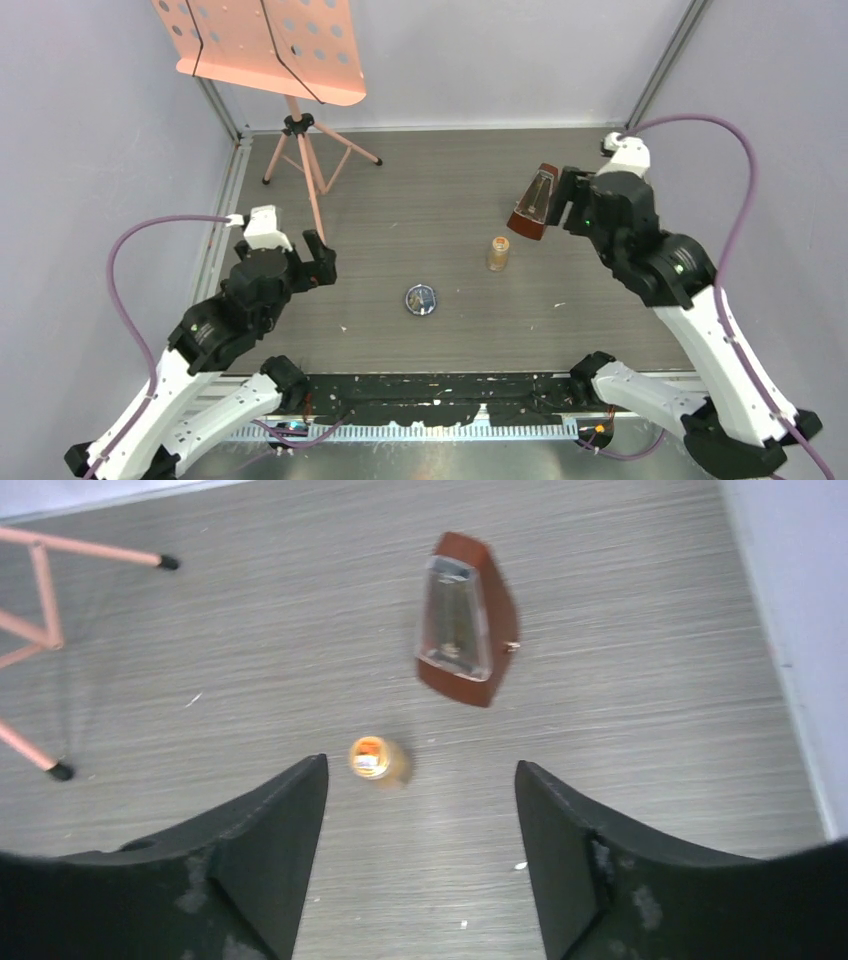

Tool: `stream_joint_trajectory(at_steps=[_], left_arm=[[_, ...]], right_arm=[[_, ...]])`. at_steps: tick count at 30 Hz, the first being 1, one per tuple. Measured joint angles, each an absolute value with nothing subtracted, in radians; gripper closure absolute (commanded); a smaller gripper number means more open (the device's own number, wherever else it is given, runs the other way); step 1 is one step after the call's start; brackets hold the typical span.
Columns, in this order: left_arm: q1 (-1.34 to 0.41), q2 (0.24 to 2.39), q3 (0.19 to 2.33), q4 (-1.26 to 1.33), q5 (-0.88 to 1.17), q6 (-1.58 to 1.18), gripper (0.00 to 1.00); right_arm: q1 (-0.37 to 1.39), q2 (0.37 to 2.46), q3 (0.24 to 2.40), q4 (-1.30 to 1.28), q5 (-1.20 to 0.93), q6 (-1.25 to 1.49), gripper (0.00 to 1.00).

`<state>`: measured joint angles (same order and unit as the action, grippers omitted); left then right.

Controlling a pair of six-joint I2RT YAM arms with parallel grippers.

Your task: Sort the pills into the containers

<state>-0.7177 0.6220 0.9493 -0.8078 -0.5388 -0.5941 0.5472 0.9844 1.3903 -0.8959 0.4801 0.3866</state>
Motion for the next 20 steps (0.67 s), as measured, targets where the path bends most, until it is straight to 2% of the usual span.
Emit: stream_joint_trajectory(at_steps=[2, 4, 14, 20], left_arm=[[-0.718, 0.595, 0.971, -0.852, -0.572, -0.573, 0.01], [-0.718, 0.561, 0.981, -0.891, -0.604, -0.558, 0.01], [-0.718, 0.452, 0.982, -0.984, -0.625, -0.513, 0.01], [-0.718, 0.428, 0.982, -0.988, -0.624, -0.496, 0.01]], right_arm=[[0.546, 0.923, 1.371, -0.912, 0.542, 0.387, 0.01], [0.546, 0.859, 1.35, -0.926, 0.614, 0.389, 0.04], [0.545, 0.592, 1.348, -0.971, 0.967, 0.4, 0.05], [0.545, 0.556, 1.353, -0.968, 1.039, 0.398, 0.05]])
